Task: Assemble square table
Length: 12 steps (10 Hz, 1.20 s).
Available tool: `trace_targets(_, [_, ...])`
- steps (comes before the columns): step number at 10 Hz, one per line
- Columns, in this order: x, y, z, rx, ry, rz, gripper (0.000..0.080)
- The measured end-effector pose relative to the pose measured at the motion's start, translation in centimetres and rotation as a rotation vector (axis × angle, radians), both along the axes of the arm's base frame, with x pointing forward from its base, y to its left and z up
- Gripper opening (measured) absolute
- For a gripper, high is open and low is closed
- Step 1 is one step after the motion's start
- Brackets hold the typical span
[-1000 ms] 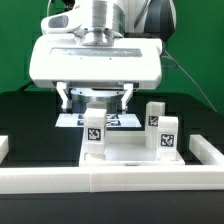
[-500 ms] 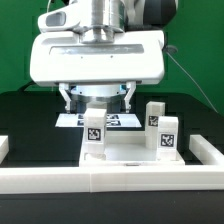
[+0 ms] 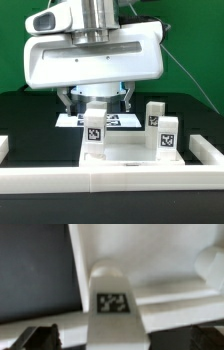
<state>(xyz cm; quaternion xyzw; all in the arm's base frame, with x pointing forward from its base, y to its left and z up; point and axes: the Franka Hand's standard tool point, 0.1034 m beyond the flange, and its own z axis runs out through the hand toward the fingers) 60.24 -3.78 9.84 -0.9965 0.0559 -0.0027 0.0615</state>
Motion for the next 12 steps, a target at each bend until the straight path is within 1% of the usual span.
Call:
trace_targets(1, [0.3, 0.2, 0.2, 0.022, 0.061, 0.009, 0.0649])
trace_targets(2, [0.9, -0.1, 0.1, 0.013, 0.032, 0.01, 0.0649])
trace_targets(3, [0.6, -0.4, -0.3, 0.011, 0.039, 0.009, 0.0649])
trace_targets(4, [0.7, -0.7, -0.7, -0.001, 0.043, 0.017, 0.0649])
trace_targets(6, [0.9, -1.5, -1.1, -0.009, 0.043, 0.017, 0.0649])
trace_targets(10, [0.9, -1.3, -1.1, -0.009, 0.044, 0.019, 0.0649])
trace_targets(11, [1.2, -1.1, -1.2, -0.016, 0.047, -0.007, 0.0649])
trace_targets(12, [1.7, -0.9, -0.9, -0.023, 0.041, -0.019, 0.0649])
